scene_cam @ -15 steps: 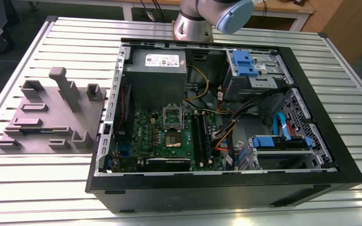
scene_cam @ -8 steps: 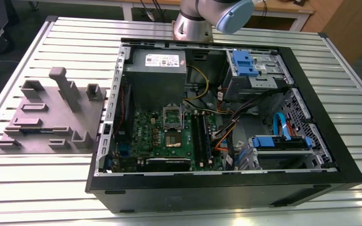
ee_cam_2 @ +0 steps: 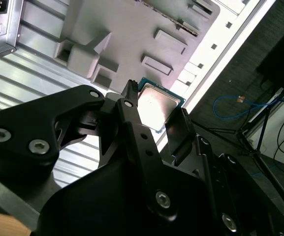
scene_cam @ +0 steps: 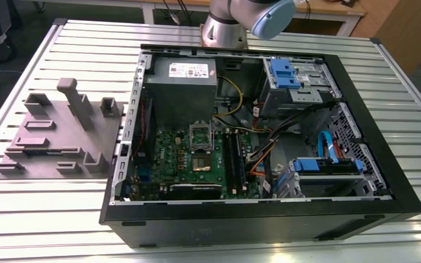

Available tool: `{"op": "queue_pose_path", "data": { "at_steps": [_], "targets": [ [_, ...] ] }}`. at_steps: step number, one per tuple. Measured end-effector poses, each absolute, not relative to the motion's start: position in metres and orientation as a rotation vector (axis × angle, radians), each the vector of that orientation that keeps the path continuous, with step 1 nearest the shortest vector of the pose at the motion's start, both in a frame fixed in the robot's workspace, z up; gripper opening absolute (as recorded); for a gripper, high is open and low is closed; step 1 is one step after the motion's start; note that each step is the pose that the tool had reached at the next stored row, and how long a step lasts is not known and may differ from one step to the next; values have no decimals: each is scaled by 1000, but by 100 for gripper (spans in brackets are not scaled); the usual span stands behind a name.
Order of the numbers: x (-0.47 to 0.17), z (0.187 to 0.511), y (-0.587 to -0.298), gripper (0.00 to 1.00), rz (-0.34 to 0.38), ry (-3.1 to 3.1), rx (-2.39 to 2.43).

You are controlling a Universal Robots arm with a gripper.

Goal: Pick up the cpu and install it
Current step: 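Pick up the cpu and move it towards the insertion slot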

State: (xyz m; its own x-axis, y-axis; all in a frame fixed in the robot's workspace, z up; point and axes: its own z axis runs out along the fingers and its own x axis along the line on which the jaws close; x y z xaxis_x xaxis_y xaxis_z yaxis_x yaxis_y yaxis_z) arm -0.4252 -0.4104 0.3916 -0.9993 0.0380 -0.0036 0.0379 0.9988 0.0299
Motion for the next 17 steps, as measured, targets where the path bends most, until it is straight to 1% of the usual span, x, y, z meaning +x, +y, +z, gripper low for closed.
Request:
{"op": "queue_pose_path", "data": {
  "at_steps": [17],
  "targets": [
    [-423, 392, -410, 47, 47, 3137, 60]
  ]
}}
